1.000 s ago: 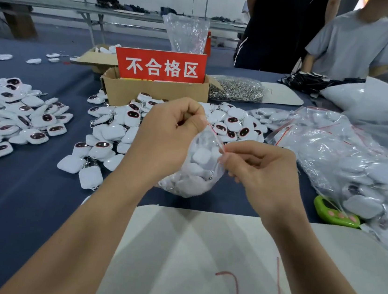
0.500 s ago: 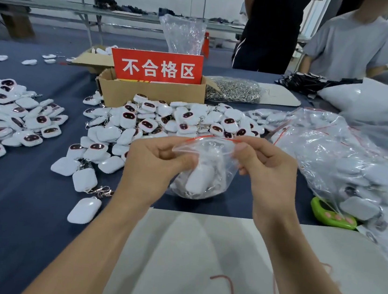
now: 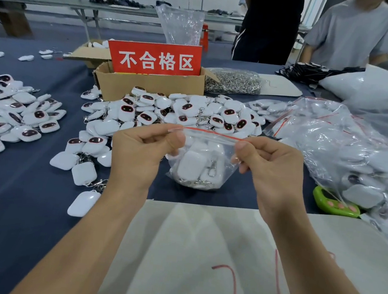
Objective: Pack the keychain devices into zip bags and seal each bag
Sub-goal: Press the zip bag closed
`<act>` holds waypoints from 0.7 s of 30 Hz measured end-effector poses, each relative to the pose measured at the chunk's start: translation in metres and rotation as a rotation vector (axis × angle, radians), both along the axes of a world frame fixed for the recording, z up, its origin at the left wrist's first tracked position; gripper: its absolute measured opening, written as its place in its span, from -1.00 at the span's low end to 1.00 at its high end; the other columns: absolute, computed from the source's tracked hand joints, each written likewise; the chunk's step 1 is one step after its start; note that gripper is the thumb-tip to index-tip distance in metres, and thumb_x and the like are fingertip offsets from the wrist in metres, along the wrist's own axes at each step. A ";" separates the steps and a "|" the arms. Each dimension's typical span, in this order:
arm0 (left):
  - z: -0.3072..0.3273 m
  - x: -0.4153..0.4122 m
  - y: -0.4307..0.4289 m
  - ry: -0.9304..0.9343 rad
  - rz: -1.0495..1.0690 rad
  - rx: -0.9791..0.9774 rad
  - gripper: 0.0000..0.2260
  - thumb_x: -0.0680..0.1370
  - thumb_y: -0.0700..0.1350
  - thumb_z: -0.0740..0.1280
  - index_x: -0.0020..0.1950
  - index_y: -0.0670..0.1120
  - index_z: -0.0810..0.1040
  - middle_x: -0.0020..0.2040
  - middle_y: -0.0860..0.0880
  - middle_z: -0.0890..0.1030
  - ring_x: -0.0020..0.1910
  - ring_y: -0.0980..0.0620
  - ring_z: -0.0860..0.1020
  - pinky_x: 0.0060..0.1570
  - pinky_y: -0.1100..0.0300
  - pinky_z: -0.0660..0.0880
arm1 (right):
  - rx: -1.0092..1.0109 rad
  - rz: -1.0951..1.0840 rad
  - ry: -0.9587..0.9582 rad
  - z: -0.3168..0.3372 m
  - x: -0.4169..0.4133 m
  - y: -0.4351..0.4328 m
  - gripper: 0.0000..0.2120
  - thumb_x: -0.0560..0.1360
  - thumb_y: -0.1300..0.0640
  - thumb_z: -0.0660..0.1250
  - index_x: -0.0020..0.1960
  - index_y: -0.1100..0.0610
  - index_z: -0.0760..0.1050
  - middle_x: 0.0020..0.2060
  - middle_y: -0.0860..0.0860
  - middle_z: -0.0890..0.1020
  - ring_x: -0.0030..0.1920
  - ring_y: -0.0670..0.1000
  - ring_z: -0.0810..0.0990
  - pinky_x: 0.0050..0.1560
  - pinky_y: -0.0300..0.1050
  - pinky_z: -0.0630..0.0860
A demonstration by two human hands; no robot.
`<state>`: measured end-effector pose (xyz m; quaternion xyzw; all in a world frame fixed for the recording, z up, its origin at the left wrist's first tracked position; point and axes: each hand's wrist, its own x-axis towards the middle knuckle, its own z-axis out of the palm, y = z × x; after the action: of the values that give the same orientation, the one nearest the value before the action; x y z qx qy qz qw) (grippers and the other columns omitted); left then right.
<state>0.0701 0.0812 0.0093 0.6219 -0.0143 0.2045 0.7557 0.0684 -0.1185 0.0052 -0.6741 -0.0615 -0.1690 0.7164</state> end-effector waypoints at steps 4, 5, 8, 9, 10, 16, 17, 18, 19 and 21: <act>-0.003 0.003 -0.001 0.009 -0.002 0.013 -0.92 0.42 -0.28 0.54 -0.11 -0.15 0.74 -0.25 0.04 0.74 -0.38 0.16 0.54 -0.23 0.36 0.51 | -0.014 -0.016 0.007 -0.001 0.001 -0.002 -0.78 0.51 0.25 0.51 -0.28 0.04 0.71 -0.41 0.05 0.69 -0.47 -0.05 0.51 -0.34 -0.27 0.51; -0.003 0.004 -0.001 0.018 0.004 0.015 -0.93 0.45 -0.30 0.53 -0.11 -0.16 0.73 -0.26 0.05 0.73 -0.39 0.16 0.52 -0.24 0.36 0.50 | -0.009 -0.002 0.009 -0.001 0.001 -0.003 -0.80 0.50 0.25 0.52 -0.27 0.04 0.72 -0.41 0.06 0.69 -0.46 -0.05 0.52 -0.33 -0.27 0.52; -0.003 0.004 0.001 0.040 0.023 -0.015 -0.86 0.48 -0.29 0.51 -0.22 -0.08 0.75 -0.29 0.06 0.71 -0.40 0.15 0.51 -0.25 0.36 0.49 | -0.016 0.053 0.024 0.000 -0.001 -0.003 -0.89 0.38 0.21 0.58 -0.23 0.01 0.73 -0.41 0.05 0.70 -0.43 -0.06 0.55 -0.26 -0.26 0.56; -0.004 0.005 0.002 0.043 0.022 -0.023 -0.82 0.48 -0.29 0.50 -0.26 -0.04 0.75 -0.29 0.06 0.71 -0.39 0.15 0.51 -0.24 0.36 0.49 | -0.028 0.060 0.029 -0.001 -0.001 -0.002 -0.89 0.35 0.19 0.57 -0.22 -0.02 0.73 -0.41 0.04 0.70 -0.43 -0.06 0.54 -0.25 -0.25 0.56; -0.004 0.005 0.003 0.045 0.018 -0.026 -0.81 0.48 -0.28 0.51 -0.28 -0.03 0.75 -0.30 0.06 0.70 -0.38 0.15 0.51 -0.24 0.36 0.49 | -0.035 0.062 0.028 -0.001 -0.001 -0.001 -0.88 0.35 0.20 0.56 -0.22 -0.02 0.73 -0.40 0.03 0.69 -0.43 -0.07 0.54 -0.25 -0.25 0.56; -0.005 0.006 0.004 0.080 -0.019 0.009 -0.90 0.49 -0.27 0.50 -0.17 -0.11 0.75 -0.34 0.04 0.67 -0.40 0.15 0.48 -0.25 0.34 0.50 | -0.040 0.009 0.008 -0.002 0.002 -0.002 -0.81 0.50 0.31 0.50 -0.23 0.08 0.71 -0.43 0.03 0.66 -0.45 -0.06 0.51 -0.34 -0.27 0.50; -0.005 0.006 0.004 0.090 -0.022 0.010 -0.91 0.50 -0.27 0.50 -0.17 -0.11 0.75 -0.34 0.03 0.67 -0.39 0.14 0.49 -0.25 0.34 0.50 | -0.046 0.001 0.002 -0.002 0.002 -0.001 -0.78 0.51 0.31 0.50 -0.25 0.07 0.71 -0.44 0.02 0.65 -0.46 -0.08 0.50 -0.36 -0.28 0.49; -0.005 0.007 0.005 0.098 -0.024 0.008 -0.90 0.50 -0.26 0.50 -0.18 -0.10 0.75 -0.34 0.01 0.66 -0.37 0.12 0.49 -0.24 0.33 0.51 | -0.054 -0.006 -0.004 -0.002 0.002 -0.001 -0.76 0.51 0.32 0.49 -0.26 0.06 0.70 -0.46 0.00 0.64 -0.47 -0.10 0.50 -0.37 -0.29 0.47; -0.006 0.007 0.004 0.104 -0.024 0.007 -0.88 0.51 -0.25 0.50 -0.20 -0.08 0.76 -0.32 -0.02 0.66 -0.34 0.09 0.50 -0.21 0.31 0.52 | -0.060 -0.013 -0.006 -0.002 0.002 0.000 -0.76 0.52 0.33 0.48 -0.26 0.07 0.69 -0.47 -0.01 0.63 -0.47 -0.12 0.50 -0.38 -0.31 0.46; -0.008 0.008 0.003 0.110 -0.025 0.013 -0.85 0.52 -0.24 0.50 -0.24 -0.07 0.75 -0.28 -0.09 0.64 -0.28 0.05 0.51 -0.15 0.27 0.52 | -0.052 -0.029 -0.001 -0.003 0.003 0.002 -0.76 0.52 0.35 0.47 -0.27 0.10 0.66 -0.50 -0.04 0.59 -0.48 -0.14 0.48 -0.39 -0.33 0.42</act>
<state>0.0784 0.0838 0.0018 0.6368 0.0180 0.1604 0.7539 0.0718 -0.1166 0.0024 -0.6932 -0.0562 -0.1781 0.6961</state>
